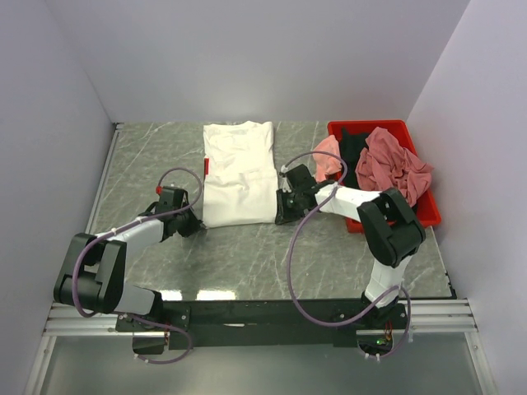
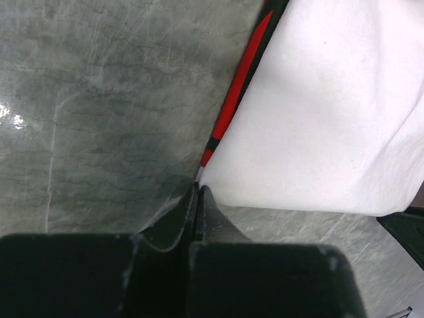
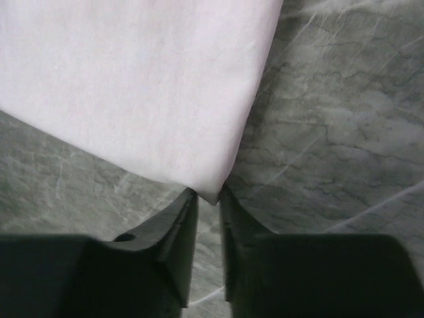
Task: Fold and stack the t-shirts
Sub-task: Fold the tshirt
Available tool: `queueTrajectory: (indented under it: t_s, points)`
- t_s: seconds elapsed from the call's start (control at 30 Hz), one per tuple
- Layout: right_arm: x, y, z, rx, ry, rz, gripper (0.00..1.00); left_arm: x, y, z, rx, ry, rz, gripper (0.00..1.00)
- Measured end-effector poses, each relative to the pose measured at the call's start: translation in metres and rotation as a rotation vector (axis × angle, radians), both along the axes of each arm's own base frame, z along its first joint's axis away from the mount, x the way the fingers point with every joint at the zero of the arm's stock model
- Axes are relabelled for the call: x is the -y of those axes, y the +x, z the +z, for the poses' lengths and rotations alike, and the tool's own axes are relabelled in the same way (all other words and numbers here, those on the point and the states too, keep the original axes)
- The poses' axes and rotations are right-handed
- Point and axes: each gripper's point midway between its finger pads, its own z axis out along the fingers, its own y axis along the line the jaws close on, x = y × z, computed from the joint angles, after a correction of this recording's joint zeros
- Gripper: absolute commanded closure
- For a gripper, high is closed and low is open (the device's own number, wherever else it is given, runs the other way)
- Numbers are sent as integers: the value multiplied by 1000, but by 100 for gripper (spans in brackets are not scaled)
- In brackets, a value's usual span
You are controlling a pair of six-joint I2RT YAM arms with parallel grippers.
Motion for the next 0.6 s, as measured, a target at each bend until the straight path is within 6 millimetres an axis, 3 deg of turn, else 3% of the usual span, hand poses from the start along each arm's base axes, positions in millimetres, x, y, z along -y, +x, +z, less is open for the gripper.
queueTrajectory:
  t_s: [0.07, 0.13, 0.33, 0.43, 0.6]
  points:
    - [-2, 1, -3, -7, 0, 10, 92, -1, 0, 0, 0, 4, 3, 99]
    - [-4, 2, -4, -6, 5, 18, 98, -1, 0, 0, 2, 4, 4, 99]
    - [-7, -3, 0, -4, 13, 40, 100, -3, -1, 21, 53, 0, 15, 99]
    - [-10, -11, 15, 1, 44, 63, 100, -7, -2, 43, 117, -1, 33, 99]
    - [-16, -37, 62, 29, 124, 141, 100, -15, -16, 89, 242, -28, 75, 99]
